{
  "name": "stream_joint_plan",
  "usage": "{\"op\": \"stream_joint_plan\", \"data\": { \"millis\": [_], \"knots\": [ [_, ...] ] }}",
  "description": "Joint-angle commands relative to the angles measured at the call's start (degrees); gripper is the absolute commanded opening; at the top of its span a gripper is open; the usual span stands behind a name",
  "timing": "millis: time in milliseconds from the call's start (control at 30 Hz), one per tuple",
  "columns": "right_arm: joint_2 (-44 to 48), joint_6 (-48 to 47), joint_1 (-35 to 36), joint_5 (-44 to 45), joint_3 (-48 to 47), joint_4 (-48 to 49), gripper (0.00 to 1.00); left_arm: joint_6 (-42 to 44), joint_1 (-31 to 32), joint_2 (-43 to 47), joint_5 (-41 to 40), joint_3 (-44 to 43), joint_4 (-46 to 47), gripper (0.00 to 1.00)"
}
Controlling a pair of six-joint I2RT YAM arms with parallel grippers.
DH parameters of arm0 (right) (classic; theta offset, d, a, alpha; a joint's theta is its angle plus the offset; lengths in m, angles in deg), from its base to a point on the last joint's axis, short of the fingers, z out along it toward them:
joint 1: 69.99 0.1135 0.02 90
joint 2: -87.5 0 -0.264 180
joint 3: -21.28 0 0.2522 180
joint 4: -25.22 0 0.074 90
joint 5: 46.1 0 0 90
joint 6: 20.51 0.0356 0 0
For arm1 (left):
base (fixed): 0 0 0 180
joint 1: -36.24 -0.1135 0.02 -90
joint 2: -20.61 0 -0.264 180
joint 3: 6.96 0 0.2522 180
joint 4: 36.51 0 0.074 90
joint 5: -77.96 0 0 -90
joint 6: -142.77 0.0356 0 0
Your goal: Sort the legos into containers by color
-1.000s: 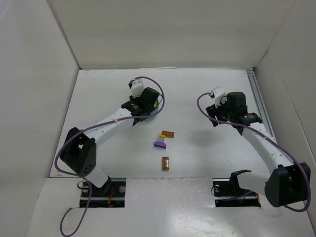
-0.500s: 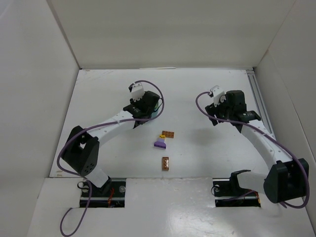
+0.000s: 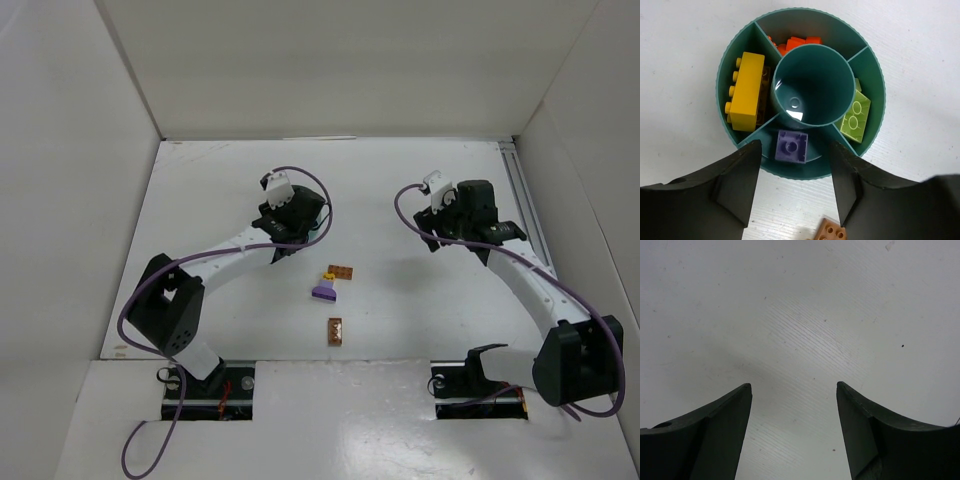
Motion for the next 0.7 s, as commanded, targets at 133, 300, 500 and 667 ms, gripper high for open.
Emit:
{"op": "stream_joint_plan", "data": {
  "millis": [133,300,500,667],
  "knots": [
    [1.3,-1.4,-0.3,-3.4,-2.5,2.5,0.74,-0.5,0.7,2.7,-2.3,-0.2,0.5,0.55],
    [3.8,-4.5,2.4,-8.4,-1.5,2.5,0.74,2.9,2.1,8.3,-0.6,-0.7,-0.9,0.67],
    [3.6,-8.0,16.7,-4.9,-1.5,1.9,0.74,8.2,2.7,18.2,11.2,3.6,0.0,0.97],
    [0.6,-7.8,27.8,-4.8,-1.0,4.6,0.74,6.3,3.2,29.4,19.3,11.5,-2.0,0.99]
  ]
}}
